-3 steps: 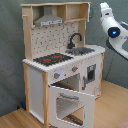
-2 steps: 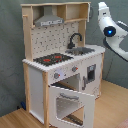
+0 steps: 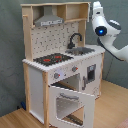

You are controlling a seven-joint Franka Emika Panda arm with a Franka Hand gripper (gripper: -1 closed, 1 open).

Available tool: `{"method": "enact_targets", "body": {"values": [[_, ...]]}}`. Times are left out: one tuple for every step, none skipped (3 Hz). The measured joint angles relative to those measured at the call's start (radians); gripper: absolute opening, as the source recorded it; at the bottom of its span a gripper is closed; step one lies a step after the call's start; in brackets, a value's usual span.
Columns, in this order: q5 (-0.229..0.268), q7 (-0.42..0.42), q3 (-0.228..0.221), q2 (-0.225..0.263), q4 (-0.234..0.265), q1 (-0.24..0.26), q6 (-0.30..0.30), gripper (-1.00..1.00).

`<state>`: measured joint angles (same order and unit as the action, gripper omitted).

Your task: Play with the kitchen

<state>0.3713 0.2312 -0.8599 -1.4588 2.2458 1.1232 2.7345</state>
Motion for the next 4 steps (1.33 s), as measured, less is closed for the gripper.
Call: {"method": "enact_targets", "body": {"values": [[-0.009, 0.038, -0.040, 0.002, -0.058, 0.069, -0.001, 1.00], [-0.022, 0.042, -0.074, 0.016, -0.139, 0.131, 0.000, 1.00], [-0.022, 0.042, -0.103, 0.052, -0.219, 0.172, 0.001, 1.00], [-0.022, 0.041, -0.132, 0.091, -0.305, 0.220, 0.002, 1.00]]}}
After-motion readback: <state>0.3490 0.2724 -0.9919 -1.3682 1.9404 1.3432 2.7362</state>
